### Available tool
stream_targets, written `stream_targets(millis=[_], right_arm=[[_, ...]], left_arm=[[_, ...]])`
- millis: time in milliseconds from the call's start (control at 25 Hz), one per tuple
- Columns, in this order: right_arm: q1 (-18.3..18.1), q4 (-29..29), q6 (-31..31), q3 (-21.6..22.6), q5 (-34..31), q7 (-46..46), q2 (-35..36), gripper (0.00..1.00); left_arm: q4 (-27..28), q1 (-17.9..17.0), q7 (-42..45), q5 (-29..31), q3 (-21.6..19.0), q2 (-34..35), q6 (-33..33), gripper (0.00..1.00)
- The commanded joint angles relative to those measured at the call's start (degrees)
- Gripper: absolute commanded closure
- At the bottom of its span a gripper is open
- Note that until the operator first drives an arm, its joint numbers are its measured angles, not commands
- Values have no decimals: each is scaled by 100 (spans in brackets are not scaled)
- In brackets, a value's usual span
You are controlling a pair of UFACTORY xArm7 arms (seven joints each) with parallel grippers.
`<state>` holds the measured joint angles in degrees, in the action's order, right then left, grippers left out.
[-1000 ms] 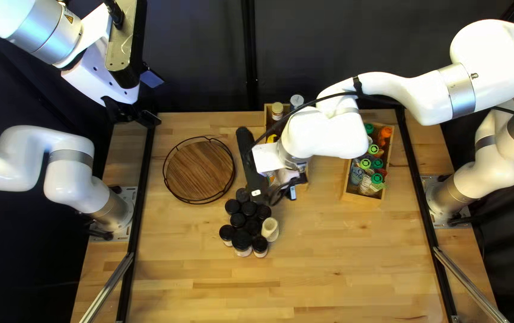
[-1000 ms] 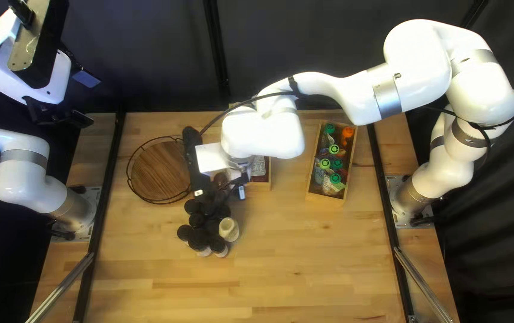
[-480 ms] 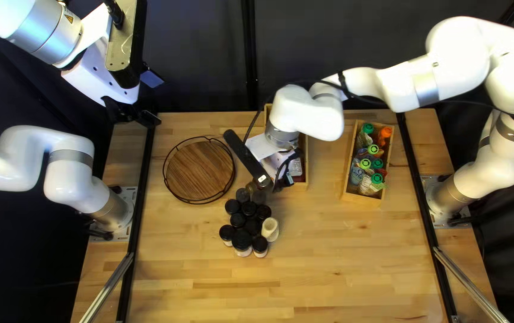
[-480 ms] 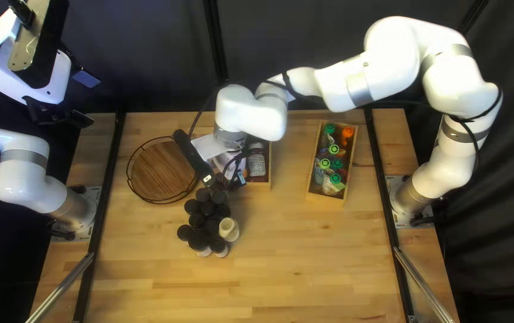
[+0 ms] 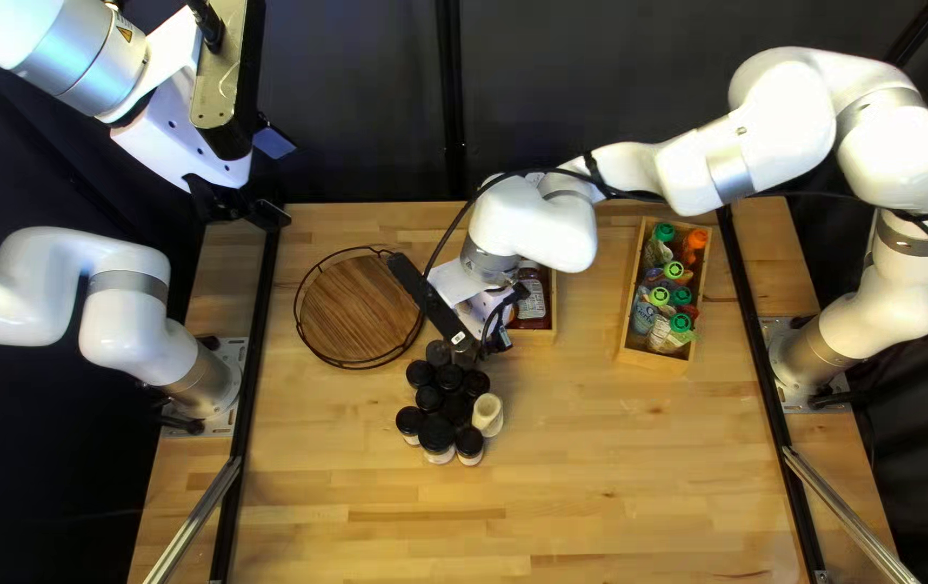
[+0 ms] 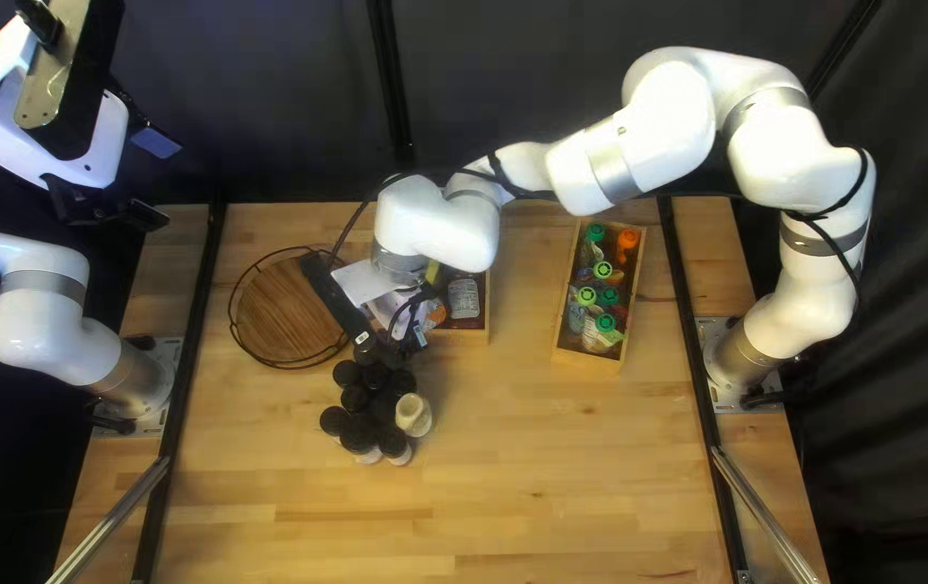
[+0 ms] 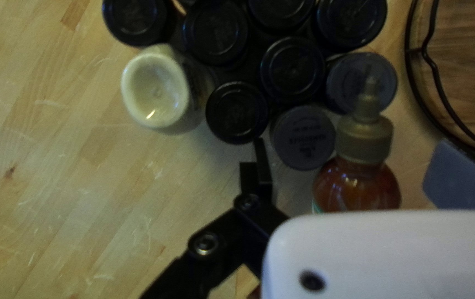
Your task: Separate condiments, baby food and spices and place it in 3 different racks/containers
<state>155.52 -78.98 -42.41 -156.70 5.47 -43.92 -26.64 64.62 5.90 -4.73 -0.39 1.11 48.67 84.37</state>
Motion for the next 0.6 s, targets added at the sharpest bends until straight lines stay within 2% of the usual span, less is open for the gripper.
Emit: stream_targets(millis=[40,240,320,520,600], right_arm=[[32,6,69,-26,-31,39,-65,4],[33,5,108,-42,-40,47,-96,8],[36,-50,82,-50,-47,49,-136,20],[15,-74,79,-56,-43,16,-181,25],[5,-67,87,-58,-42,0,-192,31]], left_arm=[[0,0,0,0,0,0,0,0],[0,0,0,0,0,0,0,0],[0,0,0,0,0,0,0,0],[0,0,0,0,0,0,0,0],[0,0,0,0,0,0,0,0]])
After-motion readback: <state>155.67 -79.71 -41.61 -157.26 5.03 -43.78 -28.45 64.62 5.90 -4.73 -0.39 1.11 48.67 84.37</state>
